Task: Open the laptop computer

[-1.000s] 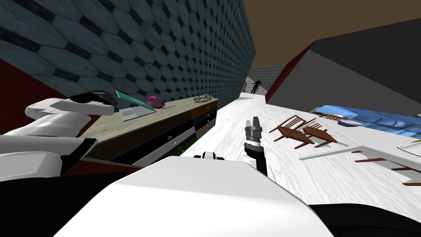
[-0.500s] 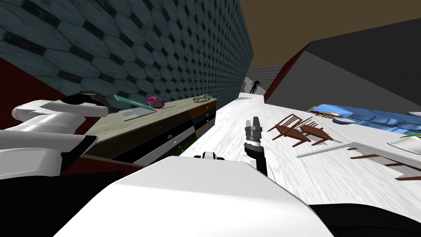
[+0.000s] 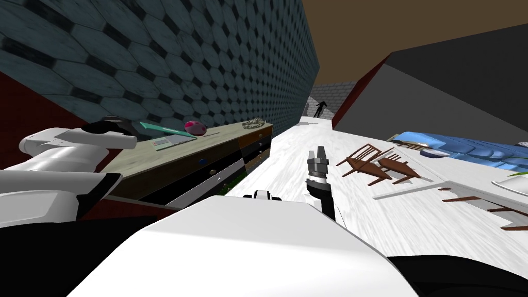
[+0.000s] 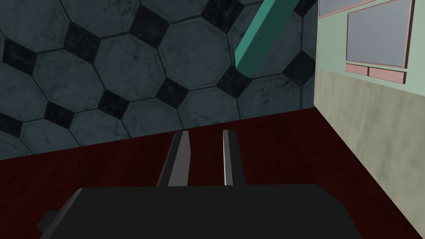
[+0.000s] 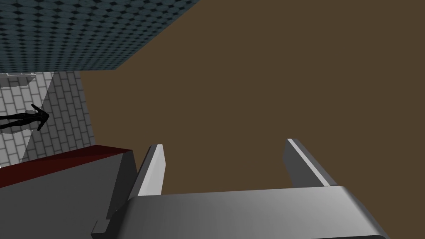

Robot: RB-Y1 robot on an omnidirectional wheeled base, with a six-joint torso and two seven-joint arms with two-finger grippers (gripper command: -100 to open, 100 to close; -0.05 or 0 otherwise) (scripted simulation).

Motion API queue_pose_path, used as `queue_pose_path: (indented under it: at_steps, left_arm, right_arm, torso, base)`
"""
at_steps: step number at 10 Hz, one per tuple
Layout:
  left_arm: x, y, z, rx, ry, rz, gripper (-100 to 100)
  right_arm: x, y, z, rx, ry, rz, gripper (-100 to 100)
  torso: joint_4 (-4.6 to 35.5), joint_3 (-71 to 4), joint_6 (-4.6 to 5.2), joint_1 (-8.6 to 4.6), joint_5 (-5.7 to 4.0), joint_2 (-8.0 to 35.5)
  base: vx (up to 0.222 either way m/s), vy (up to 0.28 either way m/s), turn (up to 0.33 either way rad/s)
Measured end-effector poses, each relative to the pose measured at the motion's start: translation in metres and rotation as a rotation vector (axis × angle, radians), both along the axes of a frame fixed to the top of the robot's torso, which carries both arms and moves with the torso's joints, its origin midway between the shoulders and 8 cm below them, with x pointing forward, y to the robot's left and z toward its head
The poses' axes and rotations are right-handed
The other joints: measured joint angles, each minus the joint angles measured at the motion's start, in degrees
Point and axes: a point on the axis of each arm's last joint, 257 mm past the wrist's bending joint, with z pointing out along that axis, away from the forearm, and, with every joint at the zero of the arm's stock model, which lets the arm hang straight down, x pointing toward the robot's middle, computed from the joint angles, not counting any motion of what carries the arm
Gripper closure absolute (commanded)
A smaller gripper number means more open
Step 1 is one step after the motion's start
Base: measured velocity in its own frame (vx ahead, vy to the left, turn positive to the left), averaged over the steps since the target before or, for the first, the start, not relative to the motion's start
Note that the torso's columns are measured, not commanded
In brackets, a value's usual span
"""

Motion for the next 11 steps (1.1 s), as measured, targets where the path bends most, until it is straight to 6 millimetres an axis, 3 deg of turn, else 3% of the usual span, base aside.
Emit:
queue_pose_path:
  at_steps: [11]
  left_arm:
    - [-0.041,0.030,-0.013,0.020,0.060,0.085,-100]
  right_arm:
    - [0.000,0.000,0.000,0.000,0.000,0.000,0]
  torso:
    - [0.0,0.1,0.08,0.14,0.02,0.2]
  base:
    - [0.107,-0.061,0.052]
